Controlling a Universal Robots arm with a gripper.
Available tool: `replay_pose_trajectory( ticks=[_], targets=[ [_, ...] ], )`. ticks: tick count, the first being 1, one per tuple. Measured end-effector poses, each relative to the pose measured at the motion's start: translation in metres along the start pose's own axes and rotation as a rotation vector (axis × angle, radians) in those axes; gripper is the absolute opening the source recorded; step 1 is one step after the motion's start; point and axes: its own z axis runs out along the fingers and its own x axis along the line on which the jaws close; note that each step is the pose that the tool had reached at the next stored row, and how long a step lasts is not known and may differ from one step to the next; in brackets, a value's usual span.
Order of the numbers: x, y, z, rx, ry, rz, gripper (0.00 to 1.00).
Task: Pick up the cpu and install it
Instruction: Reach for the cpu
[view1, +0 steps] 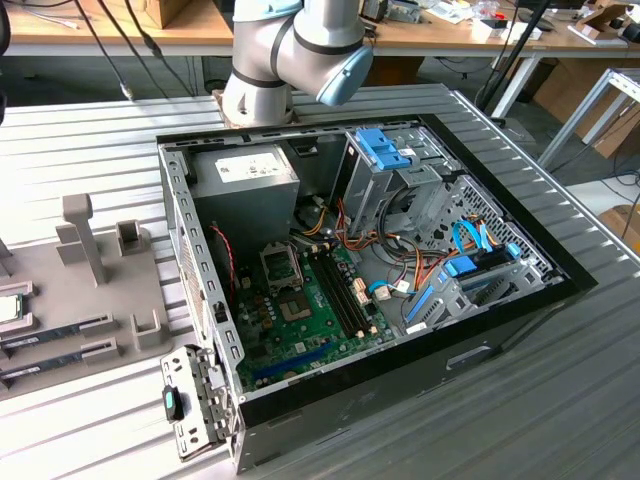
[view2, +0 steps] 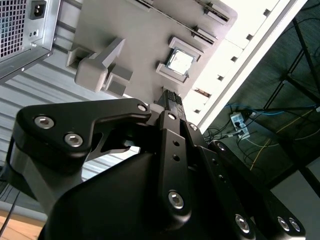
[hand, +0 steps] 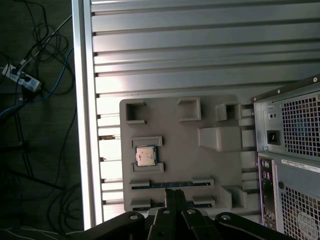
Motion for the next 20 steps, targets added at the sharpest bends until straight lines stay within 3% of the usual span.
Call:
replay_pose_trajectory(
  ticks=[20],
  targets=[
    [0.0003,-0.0004,0.0081,0.0,0.0,0.0,0.11]
  ],
)
